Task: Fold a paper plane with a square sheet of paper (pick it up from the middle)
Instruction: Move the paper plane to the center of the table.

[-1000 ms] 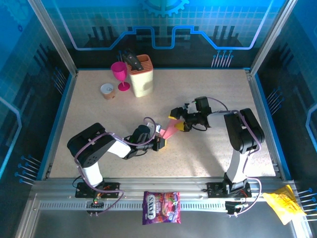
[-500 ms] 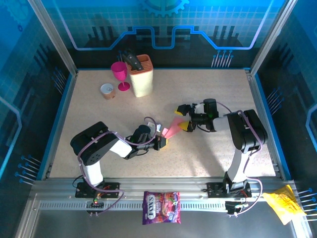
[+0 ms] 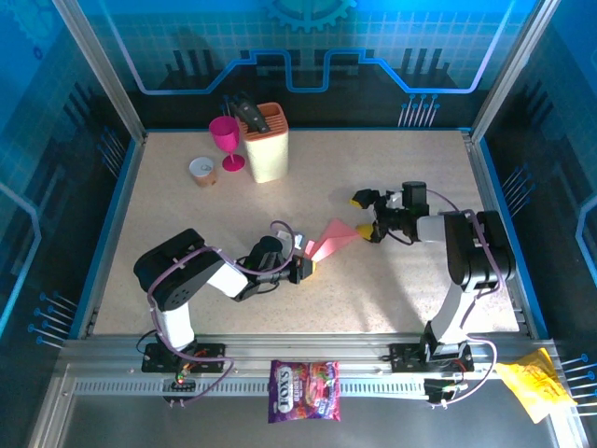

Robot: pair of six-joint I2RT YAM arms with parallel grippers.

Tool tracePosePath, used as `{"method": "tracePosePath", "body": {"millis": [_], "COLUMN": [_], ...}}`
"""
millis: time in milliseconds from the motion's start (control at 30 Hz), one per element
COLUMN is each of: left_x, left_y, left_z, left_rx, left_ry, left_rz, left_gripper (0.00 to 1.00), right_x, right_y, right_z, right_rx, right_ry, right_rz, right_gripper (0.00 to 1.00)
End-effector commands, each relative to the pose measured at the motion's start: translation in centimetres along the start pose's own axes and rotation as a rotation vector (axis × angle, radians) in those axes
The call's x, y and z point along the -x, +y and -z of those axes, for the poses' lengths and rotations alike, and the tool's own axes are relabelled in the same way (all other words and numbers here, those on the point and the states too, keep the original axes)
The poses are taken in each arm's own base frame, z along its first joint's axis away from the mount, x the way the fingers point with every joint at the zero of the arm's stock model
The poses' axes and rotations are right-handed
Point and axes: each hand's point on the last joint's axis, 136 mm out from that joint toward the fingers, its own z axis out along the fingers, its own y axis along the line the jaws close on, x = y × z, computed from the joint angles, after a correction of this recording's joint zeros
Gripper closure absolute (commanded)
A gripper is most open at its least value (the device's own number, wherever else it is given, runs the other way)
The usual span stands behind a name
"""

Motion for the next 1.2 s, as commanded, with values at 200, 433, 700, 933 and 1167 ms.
{"method": "tracePosePath", "body": {"millis": [200,433,700,933,1167], "left_x": [-2.6,4.2,5.1,4.3,3.6], "left_y": [-0.7,-1.9,1.1,3.2,3.4], "left_z": [4.5,9.3,9.6,6.2,3.1], "left_rx": [0.045,0.205,0.338,0.371,0.324], "left_ry": [0.097,-0.107,-0.049,0.093,0.186], "left_rz": [0.206,0.152,0.129,0.087,0.083], "left_gripper": [0.9,0.48,0.38,0.37,0.38], "right_x": [-1.6,-6.9,-9.8,-10.9,-11.7], "right_y": [-3.9,-4.6,-7.1,-8.1,-8.6], "right_z": [2.2,1.7,1.3,0.3,-0.9], "right_rx": [-0.275,-0.328,-0.383,-0.395,-0.398], "right_ry": [-0.074,0.008,0.04,0.091,0.135], "right_rz": [0.131,0.26,0.286,0.29,0.3], "right_gripper": [0.07,0.25,0.78,0.94,0.97]}}
